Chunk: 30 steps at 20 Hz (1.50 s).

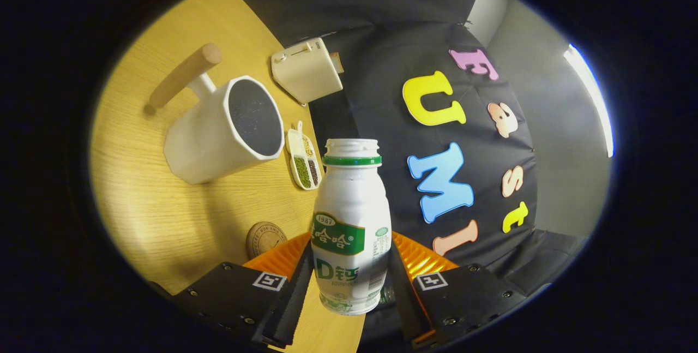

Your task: Take the bottle from table, then pour the juice into the cup, finally place the bottle on the coaster

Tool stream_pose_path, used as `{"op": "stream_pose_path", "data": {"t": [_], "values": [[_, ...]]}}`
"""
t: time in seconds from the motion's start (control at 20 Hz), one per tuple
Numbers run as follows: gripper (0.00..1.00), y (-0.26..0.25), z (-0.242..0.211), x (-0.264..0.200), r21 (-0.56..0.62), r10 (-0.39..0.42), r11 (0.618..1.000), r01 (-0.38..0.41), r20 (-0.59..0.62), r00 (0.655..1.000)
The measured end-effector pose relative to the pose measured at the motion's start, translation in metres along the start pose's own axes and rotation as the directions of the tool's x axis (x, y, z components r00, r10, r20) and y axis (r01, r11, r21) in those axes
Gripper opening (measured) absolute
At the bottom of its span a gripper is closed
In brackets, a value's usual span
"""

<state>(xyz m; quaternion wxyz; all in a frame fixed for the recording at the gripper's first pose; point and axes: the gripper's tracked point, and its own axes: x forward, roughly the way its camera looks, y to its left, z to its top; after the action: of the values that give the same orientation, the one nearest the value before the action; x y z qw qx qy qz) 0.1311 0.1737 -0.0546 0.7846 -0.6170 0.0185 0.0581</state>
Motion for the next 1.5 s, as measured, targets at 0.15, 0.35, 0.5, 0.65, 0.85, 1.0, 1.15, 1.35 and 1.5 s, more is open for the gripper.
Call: {"op": "stream_pose_path", "data": {"t": [0.15,0.35,0.5,0.65,0.85,1.0,1.15,1.35,1.5], "values": [[0.71,-0.003,0.002,0.0,-0.051,-0.014,0.999,0.014,0.002,1.0],[0.71,-0.006,0.008,-0.004,-0.081,-0.032,0.996,0.034,0.023,0.999],[0.71,-0.007,0.012,-0.003,-0.112,-0.035,0.993,0.037,0.025,0.999],[0.71,-0.005,0.012,-0.002,-0.155,-0.037,0.987,0.041,0.025,0.999],[0.71,-0.004,0.012,0.001,-0.187,-0.033,0.982,0.037,0.026,0.999],[0.71,-0.008,0.013,0.001,-0.24,-0.046,0.969,0.051,0.027,0.999],[0.71,-0.008,0.013,0.001,-0.28,-0.052,0.958,0.057,0.028,0.998],[0.71,-0.011,0.017,0.0,-0.312,-0.065,0.947,0.075,0.043,0.997],[0.71,-0.015,0.02,-0.002,-0.363,-0.084,0.927,0.098,0.054,0.995]]}}
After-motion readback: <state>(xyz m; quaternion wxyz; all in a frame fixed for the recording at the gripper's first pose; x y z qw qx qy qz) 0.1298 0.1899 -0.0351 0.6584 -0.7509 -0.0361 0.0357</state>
